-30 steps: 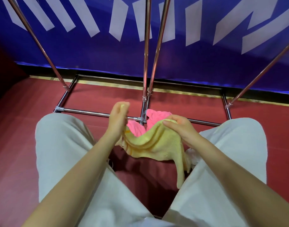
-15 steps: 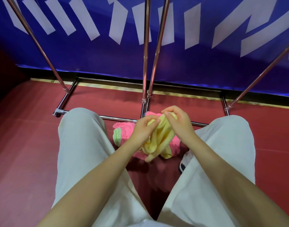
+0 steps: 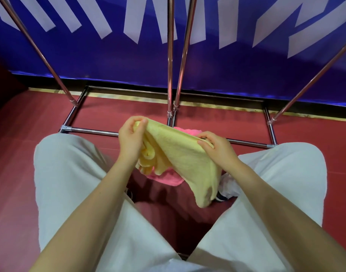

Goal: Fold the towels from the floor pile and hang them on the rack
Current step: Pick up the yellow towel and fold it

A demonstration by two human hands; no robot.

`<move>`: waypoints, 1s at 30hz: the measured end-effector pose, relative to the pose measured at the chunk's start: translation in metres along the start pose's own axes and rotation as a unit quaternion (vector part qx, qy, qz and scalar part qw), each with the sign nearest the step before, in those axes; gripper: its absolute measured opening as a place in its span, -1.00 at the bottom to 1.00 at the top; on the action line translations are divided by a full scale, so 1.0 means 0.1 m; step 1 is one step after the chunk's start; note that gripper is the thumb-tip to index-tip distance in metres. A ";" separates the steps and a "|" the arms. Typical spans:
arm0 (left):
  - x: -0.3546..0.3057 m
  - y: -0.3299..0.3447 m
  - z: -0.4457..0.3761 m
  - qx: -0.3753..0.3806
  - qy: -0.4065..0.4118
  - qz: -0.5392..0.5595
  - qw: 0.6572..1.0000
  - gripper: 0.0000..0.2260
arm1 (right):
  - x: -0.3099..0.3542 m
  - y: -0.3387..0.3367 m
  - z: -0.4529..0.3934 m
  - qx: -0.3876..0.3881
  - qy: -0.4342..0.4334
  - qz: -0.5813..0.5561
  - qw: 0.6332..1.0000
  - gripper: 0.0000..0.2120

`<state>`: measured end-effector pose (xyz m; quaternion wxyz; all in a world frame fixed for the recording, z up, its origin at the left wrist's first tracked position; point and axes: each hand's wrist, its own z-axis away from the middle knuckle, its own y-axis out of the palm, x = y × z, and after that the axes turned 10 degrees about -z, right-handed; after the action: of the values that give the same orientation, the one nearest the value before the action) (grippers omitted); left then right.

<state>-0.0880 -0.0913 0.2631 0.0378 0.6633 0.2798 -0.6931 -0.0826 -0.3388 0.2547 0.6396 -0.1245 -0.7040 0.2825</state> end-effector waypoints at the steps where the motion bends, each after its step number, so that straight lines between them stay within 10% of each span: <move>1: 0.01 -0.05 -0.02 -0.011 -0.001 -0.005 1.000 -0.94 | -0.03 0.00 0.00 0.004 0.007 0.001 1.000 -0.83; 12: 0.15 -0.25 -0.09 -0.068 -0.035 -0.036 0.996 -0.94 | -0.22 0.08 -0.08 0.021 0.086 0.085 0.992 -0.83; 18: 0.24 -0.19 -0.16 -0.041 -0.113 -0.023 0.992 -0.92 | 0.04 0.11 -0.14 -0.052 0.179 -0.195 0.963 -0.82; 30: -0.01 0.51 0.40 0.169 -0.124 0.009 0.978 -0.79 | 0.43 0.30 -0.14 -0.018 0.006 -0.249 0.968 -0.81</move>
<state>-0.1025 -0.1521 0.2454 -0.0344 0.5710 0.1461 -0.8071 -0.0807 -0.2879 0.2746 0.6917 0.0415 -0.7138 0.1014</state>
